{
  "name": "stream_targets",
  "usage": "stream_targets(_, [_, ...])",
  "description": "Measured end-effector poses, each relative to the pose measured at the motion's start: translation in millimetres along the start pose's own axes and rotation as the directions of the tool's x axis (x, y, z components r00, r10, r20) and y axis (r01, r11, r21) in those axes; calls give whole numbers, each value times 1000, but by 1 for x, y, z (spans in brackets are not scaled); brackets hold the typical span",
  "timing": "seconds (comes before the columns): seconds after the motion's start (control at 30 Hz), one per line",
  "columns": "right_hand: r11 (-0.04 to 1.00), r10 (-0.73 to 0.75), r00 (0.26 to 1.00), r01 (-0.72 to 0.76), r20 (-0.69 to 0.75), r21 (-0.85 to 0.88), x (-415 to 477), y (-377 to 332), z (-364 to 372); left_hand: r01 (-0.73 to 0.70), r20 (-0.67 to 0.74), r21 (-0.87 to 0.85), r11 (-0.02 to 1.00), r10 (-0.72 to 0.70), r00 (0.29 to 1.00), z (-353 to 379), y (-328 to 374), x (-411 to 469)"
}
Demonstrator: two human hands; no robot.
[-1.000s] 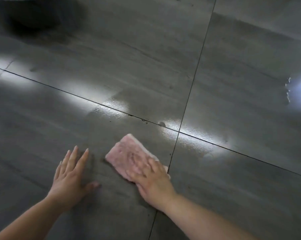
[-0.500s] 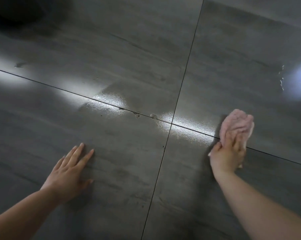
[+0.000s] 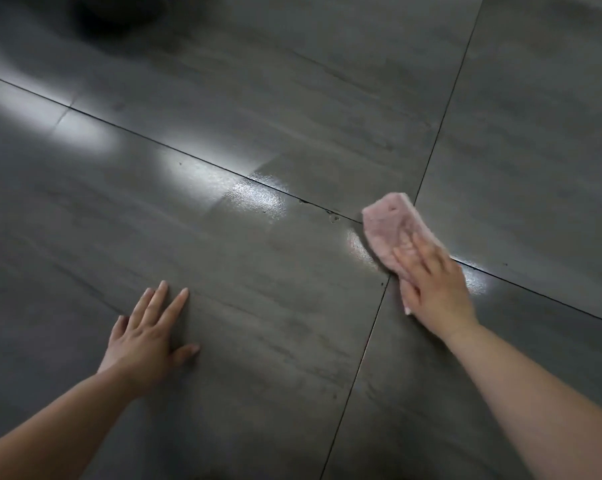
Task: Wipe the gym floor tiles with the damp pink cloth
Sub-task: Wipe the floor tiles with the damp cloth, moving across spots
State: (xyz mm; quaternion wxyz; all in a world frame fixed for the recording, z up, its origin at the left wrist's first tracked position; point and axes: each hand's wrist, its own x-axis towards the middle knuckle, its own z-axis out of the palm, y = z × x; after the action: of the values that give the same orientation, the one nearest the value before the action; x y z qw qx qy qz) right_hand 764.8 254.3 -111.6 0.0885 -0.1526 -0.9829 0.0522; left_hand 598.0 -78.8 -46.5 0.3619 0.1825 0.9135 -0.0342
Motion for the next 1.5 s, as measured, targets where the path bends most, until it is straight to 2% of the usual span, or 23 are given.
stream_targets(0.1, [935, 353, 936, -353, 9, 17, 5, 7, -7, -10, 9, 25, 1000, 10, 1000, -1, -6, 0])
stream_targets(0.17, [906, 421, 907, -421, 20, 35, -9, -32, -4, -22, 12, 44, 999, 21, 1000, -2, -9, -1])
stream_targets(0.2, [939, 341, 939, -343, 47, 29, -26, -61, 0, -21, 14, 41, 999, 21, 1000, -2, -9, -2])
stream_targets(0.27, [999, 7, 994, -12, 109, 51, -65, -120, 7, -18, 6, 36, 999, 18, 1000, -1, -9, -2])
stream_targets(0.37, [877, -474, 873, 455, 113, 156, -99, -147, 10, -11, -13, 13, 1000, 11, 1000, 0, -8, -3])
stream_targets(0.43, [828, -561, 820, 555, 116, 84, -90, -117, 5, -4, -39, 0, 1000, 4, 999, 1, -5, -4])
stream_targets(0.5, [913, -405, 906, 407, 125, 11, -83, -71, -5, 0, -78, -21, 1000, -2, 997, 2, 1, -5])
stream_targets(0.6, [995, 1, 992, 12, 128, -98, -88, 1, -30, -58, -140, -76, 995, 47, 989, 6, 16, -7])
stream_targets(0.67, [976, 153, 979, -129, 132, -176, -91, 34, -45, -158, -159, -90, 983, 142, 977, 11, 27, -6])
stream_targets(0.77, [959, 192, 973, -158, 130, -236, -77, 50, -46, -241, -190, -85, 967, 221, 957, 14, 43, -2])
stream_targets(0.9, [902, 425, 899, -411, 104, -132, -69, -2, -23, -208, -177, -68, 976, 193, 965, 12, 53, 4])
stream_targets(0.93, [911, 406, 910, -396, 87, -117, -75, -24, -16, -202, -177, -69, 977, 188, 966, 13, 54, 5])
stream_targets(1.0, [988, 146, 972, -134, 182, -77, -89, -67, -6, -193, -180, -85, 977, 176, 968, 16, 52, 7])
stream_targets(1.07, [980, -184, 921, 199, 343, -8, -100, -80, -7, -193, -186, -96, 977, 173, 967, 19, 50, 10])
stream_targets(1.13, [936, -339, 868, 351, 362, 34, -97, -51, -11, -183, -184, -96, 978, 163, 969, 21, 49, 12])
stream_targets(1.2, [973, -224, 918, 231, 327, 16, -95, -3, -15, -174, -196, -112, 978, 150, 969, 22, 49, 14])
stream_targets(1.27, [997, 77, 975, -72, 207, -34, -98, 52, -26, -174, -206, -119, 978, 147, 968, 23, 50, 15])
stream_targets(1.3, [965, 261, 956, -259, 134, -35, -98, 76, -32, -177, -204, -112, 978, 152, 967, 23, 50, 16])
stream_targets(1.33, [882, 470, 878, -471, 93, -5, -94, 92, -41, -186, -206, -106, 977, 161, 965, 23, 49, 17])
stream_targets(1.37, [743, 661, 743, -668, 109, 42, -86, 99, -49, -195, -209, -101, 976, 171, 963, 24, 48, 18])
stream_targets(1.43, [453, 881, 460, -887, 111, 85, -61, 88, -49, -212, -218, -74, 974, 192, 957, 24, 45, 18])
stream_targets(1.47, [389, 912, 396, -917, 103, 82, -47, 70, -45, -217, -227, -57, 975, 199, 953, 25, 43, 18])
stream_targets(1.5, [415, 900, 422, -906, 106, 81, -35, 45, -38, -219, -237, -51, 974, 201, 950, 25, 42, 19])
